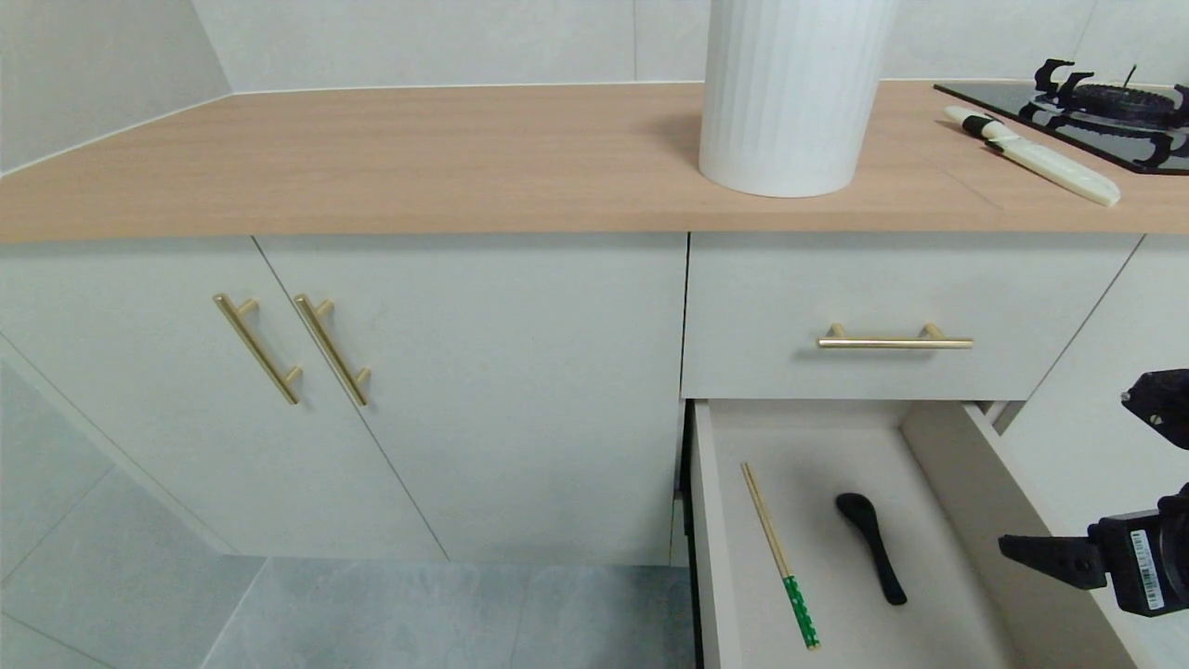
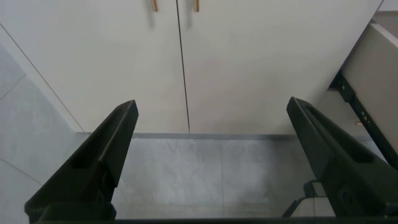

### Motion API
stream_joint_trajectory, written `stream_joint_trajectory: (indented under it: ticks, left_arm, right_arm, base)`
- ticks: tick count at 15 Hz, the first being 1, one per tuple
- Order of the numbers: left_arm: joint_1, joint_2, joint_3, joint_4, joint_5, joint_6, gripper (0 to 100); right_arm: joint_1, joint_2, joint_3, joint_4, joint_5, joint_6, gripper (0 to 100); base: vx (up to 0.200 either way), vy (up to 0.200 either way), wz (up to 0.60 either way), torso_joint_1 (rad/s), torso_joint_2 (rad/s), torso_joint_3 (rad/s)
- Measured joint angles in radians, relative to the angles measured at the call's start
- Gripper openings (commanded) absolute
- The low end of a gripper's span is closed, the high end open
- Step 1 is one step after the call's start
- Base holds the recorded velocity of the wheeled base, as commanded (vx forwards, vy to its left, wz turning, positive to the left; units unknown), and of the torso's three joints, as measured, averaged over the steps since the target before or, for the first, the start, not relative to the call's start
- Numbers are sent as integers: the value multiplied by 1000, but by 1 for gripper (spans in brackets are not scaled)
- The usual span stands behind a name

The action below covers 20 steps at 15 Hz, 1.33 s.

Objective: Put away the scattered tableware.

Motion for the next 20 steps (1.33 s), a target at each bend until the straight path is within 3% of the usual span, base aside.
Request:
stream_joint_trajectory:
  ticks: [7, 14, 20]
  left_arm:
    - [0, 0, 0, -1, 0, 0, 100]
    - [0, 0, 0, -1, 0, 0, 100]
    - [0, 0, 0, -1, 0, 0, 100]
  right_arm:
    - [51, -17, 0, 88, -3, -21, 100]
    - [58, 69, 18, 99, 35, -25, 100]
    - [114, 227, 34, 120, 33, 12, 100]
  base:
    - [-200, 0, 0, 0, 2, 4]
    - [0, 0, 0, 0, 0, 0]
    - [0, 0, 0, 0, 0, 0]
